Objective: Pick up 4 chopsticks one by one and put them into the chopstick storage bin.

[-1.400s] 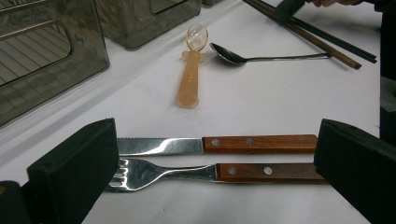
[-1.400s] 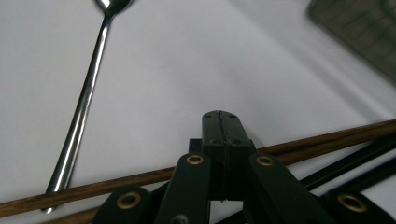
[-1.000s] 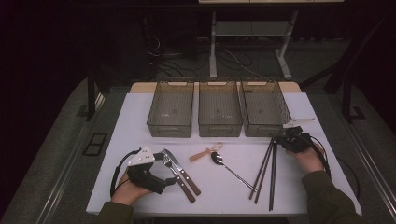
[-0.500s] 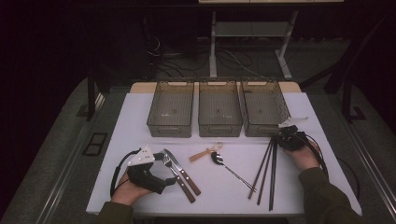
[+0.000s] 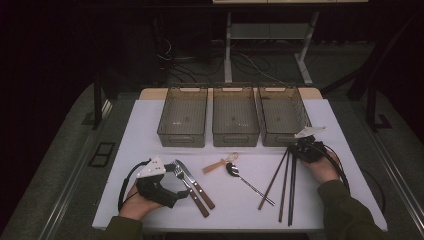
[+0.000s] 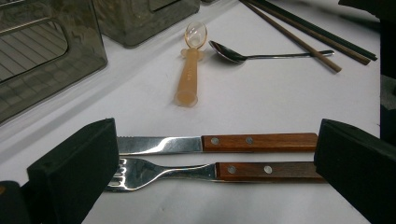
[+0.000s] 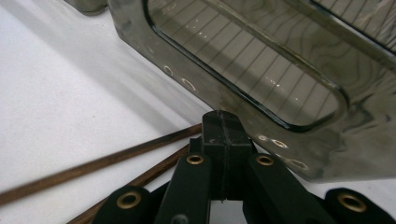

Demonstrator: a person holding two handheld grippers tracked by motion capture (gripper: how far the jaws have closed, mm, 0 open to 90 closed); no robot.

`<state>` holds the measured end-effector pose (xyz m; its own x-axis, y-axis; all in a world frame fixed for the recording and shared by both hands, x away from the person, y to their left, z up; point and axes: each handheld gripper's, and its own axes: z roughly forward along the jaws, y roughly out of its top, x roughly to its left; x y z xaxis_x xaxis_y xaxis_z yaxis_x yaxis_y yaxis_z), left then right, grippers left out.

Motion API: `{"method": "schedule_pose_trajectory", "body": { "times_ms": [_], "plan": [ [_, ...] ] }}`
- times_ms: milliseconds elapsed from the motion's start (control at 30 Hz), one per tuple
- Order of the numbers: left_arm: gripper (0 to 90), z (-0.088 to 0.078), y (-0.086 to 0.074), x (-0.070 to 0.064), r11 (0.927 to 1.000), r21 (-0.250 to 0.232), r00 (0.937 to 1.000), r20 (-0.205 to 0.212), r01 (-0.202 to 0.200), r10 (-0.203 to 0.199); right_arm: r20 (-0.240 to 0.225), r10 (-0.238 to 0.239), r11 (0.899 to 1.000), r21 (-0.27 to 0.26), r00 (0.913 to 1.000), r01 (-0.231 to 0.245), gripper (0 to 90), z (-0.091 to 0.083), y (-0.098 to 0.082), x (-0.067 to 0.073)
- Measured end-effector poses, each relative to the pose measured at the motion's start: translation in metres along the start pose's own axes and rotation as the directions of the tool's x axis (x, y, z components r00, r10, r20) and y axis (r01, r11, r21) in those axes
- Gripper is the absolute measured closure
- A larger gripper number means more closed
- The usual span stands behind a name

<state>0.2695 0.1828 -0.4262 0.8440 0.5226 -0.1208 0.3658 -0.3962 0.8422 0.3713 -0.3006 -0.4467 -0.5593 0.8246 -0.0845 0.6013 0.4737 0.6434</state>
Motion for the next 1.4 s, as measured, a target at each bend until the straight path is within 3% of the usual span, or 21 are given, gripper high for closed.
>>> {"method": "schedule_pose_trajectory", "body": {
  "times_ms": [833,1067,1400],
  "plan": [
    [0.0,0.0,0.0,0.0,1.0,0.0,1.0,0.0,-0.002,0.002,-0.027,-0.003,1.0,-0.016,0.9996,0.003,90.0,0.001,0.004,0.007],
    [0.0,-0.001,0.0,0.0,1.0,-0.002,1.0,-0.001,0.0,0.0,-0.029,0.035,0.998,-0.052,0.999,-0.036,90.0,-0.018,-0.001,-0.002],
    [0.0,-0.001,0.0,0.0,1.0,-0.002,1.0,-0.001,-0.001,0.001,0.001,0.071,0.997,0.035,0.9975,-0.071,90.0,-0.017,-0.016,-0.011]
  ]
}}
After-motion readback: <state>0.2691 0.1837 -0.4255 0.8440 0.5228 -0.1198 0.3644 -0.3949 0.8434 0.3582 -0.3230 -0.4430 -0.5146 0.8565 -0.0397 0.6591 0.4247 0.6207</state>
